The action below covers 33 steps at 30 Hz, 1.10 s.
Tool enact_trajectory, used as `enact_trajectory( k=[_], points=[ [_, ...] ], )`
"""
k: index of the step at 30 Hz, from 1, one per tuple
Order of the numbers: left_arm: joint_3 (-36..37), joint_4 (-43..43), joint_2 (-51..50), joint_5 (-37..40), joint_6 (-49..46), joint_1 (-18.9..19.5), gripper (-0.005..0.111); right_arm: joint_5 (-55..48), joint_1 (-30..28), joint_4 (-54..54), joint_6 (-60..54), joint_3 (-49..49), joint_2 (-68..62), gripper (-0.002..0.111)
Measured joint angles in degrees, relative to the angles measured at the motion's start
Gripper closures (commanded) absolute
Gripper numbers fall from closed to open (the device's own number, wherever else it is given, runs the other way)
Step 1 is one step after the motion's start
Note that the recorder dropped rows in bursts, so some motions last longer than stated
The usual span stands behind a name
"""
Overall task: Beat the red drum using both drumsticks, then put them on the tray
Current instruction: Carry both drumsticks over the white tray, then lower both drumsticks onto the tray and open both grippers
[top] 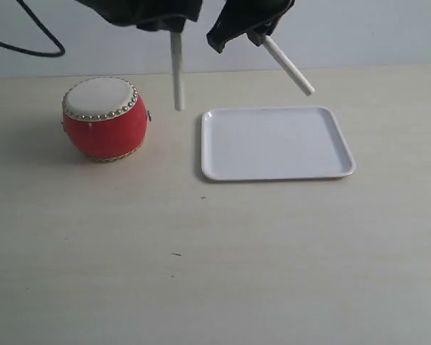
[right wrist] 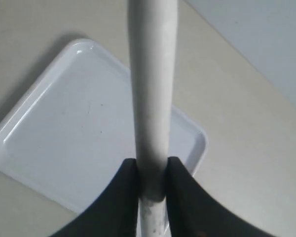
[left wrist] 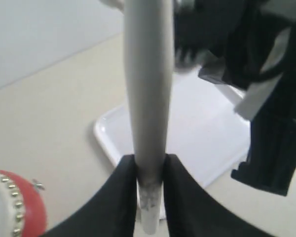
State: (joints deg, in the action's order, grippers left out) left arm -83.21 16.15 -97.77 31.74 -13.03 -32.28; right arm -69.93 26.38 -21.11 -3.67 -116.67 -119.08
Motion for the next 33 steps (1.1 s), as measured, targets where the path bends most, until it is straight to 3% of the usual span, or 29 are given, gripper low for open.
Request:
enact_trajectory(
  k=[5, 14, 33],
  points=[
    [0.00, 14.97, -6.82, -2.76, -11.15, 0.00, 0.107, 1.09, -3.75, 5.61, -1.59, 0.48, -0.56, 0.108],
    [0.00, 28.16, -16.31, -11.57, -13.75, -0.24, 0.107, 4.89, -5.22, 10.72, -2.23, 1.13, -5.28, 0.108],
    [-1.09, 36.35, -24.34, -13.63, -14.56, 2.54, 0.107, 10.60, -5.63, 10.65, -2.44, 1.49, -12.48, 0.108]
  ],
)
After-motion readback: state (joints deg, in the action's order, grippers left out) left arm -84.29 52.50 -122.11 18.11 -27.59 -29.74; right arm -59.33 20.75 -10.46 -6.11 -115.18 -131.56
